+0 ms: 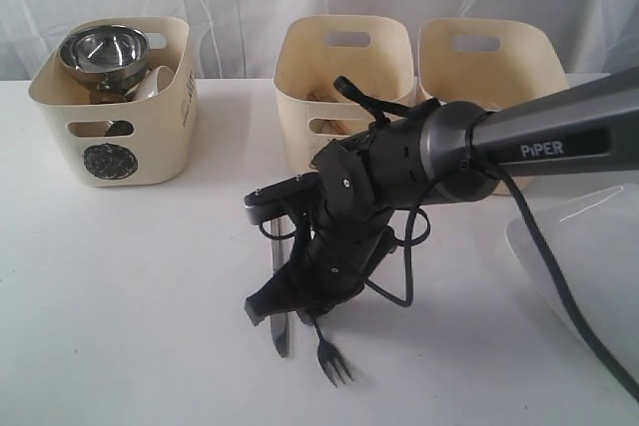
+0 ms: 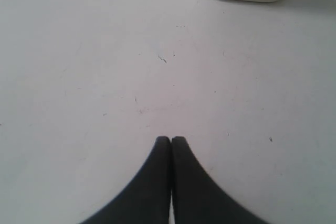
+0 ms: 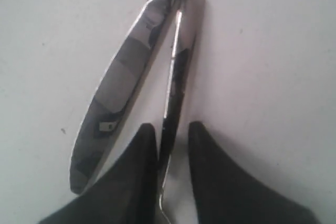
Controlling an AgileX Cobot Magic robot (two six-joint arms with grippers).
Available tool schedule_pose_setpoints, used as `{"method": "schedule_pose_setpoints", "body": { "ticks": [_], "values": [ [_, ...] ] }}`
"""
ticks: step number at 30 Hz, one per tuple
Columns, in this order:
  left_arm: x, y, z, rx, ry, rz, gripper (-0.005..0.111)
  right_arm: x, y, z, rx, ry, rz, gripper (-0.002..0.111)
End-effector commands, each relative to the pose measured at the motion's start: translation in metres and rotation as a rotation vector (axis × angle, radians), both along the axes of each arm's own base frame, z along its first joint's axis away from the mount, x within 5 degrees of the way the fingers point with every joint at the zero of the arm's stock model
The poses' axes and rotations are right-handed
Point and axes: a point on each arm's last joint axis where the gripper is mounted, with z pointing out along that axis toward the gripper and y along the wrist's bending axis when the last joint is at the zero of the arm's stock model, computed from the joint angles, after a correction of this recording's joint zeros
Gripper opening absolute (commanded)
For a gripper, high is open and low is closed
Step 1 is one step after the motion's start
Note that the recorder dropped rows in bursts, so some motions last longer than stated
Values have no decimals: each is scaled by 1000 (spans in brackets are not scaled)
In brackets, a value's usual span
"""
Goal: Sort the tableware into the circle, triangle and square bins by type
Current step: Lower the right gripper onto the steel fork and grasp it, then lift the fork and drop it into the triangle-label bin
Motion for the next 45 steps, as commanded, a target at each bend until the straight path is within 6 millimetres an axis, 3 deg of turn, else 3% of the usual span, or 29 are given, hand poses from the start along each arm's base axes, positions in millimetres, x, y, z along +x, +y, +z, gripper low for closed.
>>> {"method": "schedule_pose_setpoints", "body": {
  "ticks": [1,6,11,17,22,27,30,36,38,41,45],
  "values": [
    [-1,0,-5,-5,22,-2,0,-5,-4,-29,-68,73,8,0],
    [-1,0,-5,-5,22,-2,0,-2,-9,-24,-142,41,84,0],
    [-1,0,-5,-5,22,-2,0,13,-13,0,-252,-49,176,0],
    [-1,0,-5,-5,22,-2,0,28,-7,57,-222,-196,170,0],
    [-1,0,-5,-5,22,-2,0,47,-15,123,-102,-408,108,0],
    [-1,0,-5,-5,22,-2,0,73,-56,180,106,-547,-106,0],
    [-1,0,-5,-5,22,-2,0,83,-88,198,215,-594,-193,0],
    [-1,0,-5,-5,22,-2,0,95,-157,212,422,-590,-275,0],
    [-1,0,-5,-5,22,-2,0,99,-171,212,483,-600,-271,0],
    [-1,0,-5,-5,22,-2,0,104,-182,212,587,-620,-275,0],
    [-1,0,-5,-5,22,-2,0,110,-183,209,666,-631,-274,0]
  ]
}}
